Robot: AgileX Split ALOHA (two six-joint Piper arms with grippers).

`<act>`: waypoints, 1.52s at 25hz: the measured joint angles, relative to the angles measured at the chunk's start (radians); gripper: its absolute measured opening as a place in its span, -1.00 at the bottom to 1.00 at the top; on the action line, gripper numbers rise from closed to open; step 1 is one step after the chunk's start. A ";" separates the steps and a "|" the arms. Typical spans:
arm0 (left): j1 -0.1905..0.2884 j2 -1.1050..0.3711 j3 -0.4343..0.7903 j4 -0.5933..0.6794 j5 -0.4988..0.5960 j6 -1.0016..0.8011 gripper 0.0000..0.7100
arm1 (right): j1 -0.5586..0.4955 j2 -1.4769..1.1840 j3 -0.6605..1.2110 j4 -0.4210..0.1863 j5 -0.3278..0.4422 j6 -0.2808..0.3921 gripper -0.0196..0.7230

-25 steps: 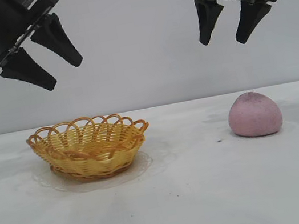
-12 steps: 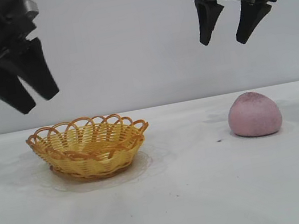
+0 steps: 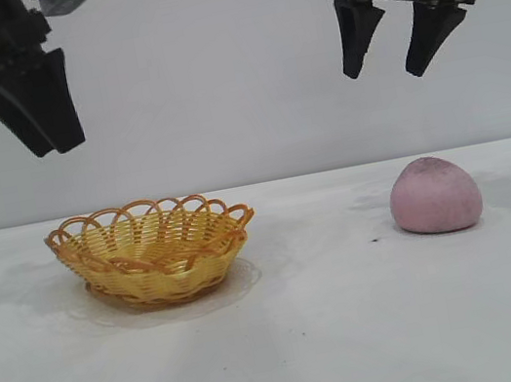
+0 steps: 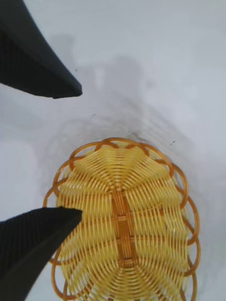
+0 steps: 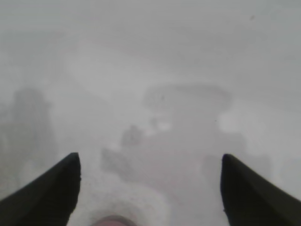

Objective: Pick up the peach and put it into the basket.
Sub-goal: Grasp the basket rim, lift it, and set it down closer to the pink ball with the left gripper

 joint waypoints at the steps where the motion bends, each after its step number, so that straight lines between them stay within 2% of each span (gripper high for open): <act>1: -0.005 0.030 -0.027 0.003 0.020 -0.008 0.36 | 0.000 0.000 0.000 0.000 0.000 0.000 0.48; 6: -0.014 0.161 -0.139 0.021 0.136 -0.027 0.36 | 0.000 0.000 0.000 0.000 0.000 0.000 0.48; 11: -0.029 0.225 -0.215 0.025 0.146 -0.033 0.36 | 0.000 0.000 0.000 -0.002 0.000 0.000 0.48; 12: -0.033 0.237 -0.229 0.025 0.146 -0.033 0.23 | 0.000 0.000 0.000 -0.002 0.002 0.000 0.48; 14: -0.037 0.261 -0.253 0.025 0.155 -0.033 0.20 | 0.000 0.000 0.000 -0.002 0.004 0.000 0.48; 15: -0.039 0.274 -0.260 0.028 0.160 -0.033 -0.02 | 0.000 0.000 0.000 -0.002 0.004 0.000 0.48; 17: -0.039 0.297 -0.267 0.036 0.172 -0.033 -0.29 | 0.000 0.000 0.000 -0.002 0.008 0.000 0.48; 19: -0.039 0.315 -0.269 0.053 0.199 -0.033 -0.67 | 0.000 0.000 0.000 -0.002 0.008 0.000 0.48; 20: -0.039 0.318 -0.271 0.054 0.217 -0.034 -0.78 | 0.000 0.000 0.000 -0.002 0.008 0.000 0.48; 21: -0.039 0.318 -0.275 0.054 0.230 -0.039 -0.85 | 0.000 0.000 0.000 -0.002 0.008 0.000 0.48; 24: -0.039 0.316 -0.280 0.057 0.242 -0.103 -0.82 | 0.000 0.000 0.000 -0.002 0.001 0.000 0.48; 25: -0.039 0.314 -0.285 0.057 0.251 -0.137 -1.00 | 0.000 0.000 0.000 -0.002 0.001 0.000 0.48; 30: -0.036 0.270 -0.323 0.015 0.262 -0.332 -1.00 | 0.000 0.000 0.000 -0.002 0.001 0.000 0.48; 35: 0.013 0.202 -0.325 -0.109 0.262 -0.564 -1.00 | 0.000 0.002 0.000 -0.002 -0.001 0.000 0.48; 38: 0.028 0.180 -0.325 -0.164 0.262 -0.642 -1.00 | 0.000 0.002 0.000 -0.002 -0.007 0.000 0.48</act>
